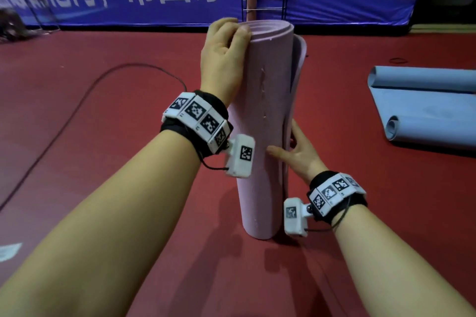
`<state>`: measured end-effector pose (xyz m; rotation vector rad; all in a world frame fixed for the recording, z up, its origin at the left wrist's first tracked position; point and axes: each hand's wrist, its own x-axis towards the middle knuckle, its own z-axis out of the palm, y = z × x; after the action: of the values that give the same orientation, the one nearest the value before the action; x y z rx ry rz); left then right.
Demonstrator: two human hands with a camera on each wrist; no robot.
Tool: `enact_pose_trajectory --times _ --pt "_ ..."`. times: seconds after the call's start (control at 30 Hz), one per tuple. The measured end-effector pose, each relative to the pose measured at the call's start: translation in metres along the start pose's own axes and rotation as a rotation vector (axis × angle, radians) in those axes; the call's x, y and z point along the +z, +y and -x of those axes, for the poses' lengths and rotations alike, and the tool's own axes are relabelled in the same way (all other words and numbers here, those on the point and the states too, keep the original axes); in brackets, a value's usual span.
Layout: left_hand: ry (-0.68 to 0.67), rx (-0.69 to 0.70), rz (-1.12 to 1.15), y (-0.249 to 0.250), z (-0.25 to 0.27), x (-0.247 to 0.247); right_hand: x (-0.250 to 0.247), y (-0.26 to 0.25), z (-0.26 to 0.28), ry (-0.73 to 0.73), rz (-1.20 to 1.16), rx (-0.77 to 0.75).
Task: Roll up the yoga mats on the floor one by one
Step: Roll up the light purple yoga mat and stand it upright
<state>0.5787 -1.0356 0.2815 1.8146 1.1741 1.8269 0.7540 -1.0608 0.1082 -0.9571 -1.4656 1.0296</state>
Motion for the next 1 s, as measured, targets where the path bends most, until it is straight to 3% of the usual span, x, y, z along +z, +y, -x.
enact_pose_trajectory --times 0.2,0.43,0.5,0.67,0.73,0.93,1.0 --pt "0.053 -0.03 -0.004 0.001 -0.001 -0.01 0.001 0.0 0.0 0.066 -0.026 0.029" --pt "0.122 -0.02 -0.043 0.002 0.008 -0.013 0.008 -0.013 -0.003 0.388 0.055 -0.024" --pt "0.127 -0.029 -0.04 0.004 0.011 -0.016 0.007 -0.014 0.002 0.376 0.079 -0.035" --pt "0.126 -0.085 -0.042 0.014 0.014 -0.016 0.025 -0.008 0.013 0.17 0.251 -0.085" --pt "0.121 -0.076 -0.073 0.019 0.021 -0.01 0.031 -0.007 0.016 0.198 0.328 -0.066" --pt "0.036 0.038 -0.157 0.027 0.02 -0.001 0.014 -0.005 0.008 0.25 0.245 -0.091" --pt "0.001 -0.011 -0.166 0.02 0.014 0.002 0.013 -0.008 0.007 0.26 0.226 -0.06"
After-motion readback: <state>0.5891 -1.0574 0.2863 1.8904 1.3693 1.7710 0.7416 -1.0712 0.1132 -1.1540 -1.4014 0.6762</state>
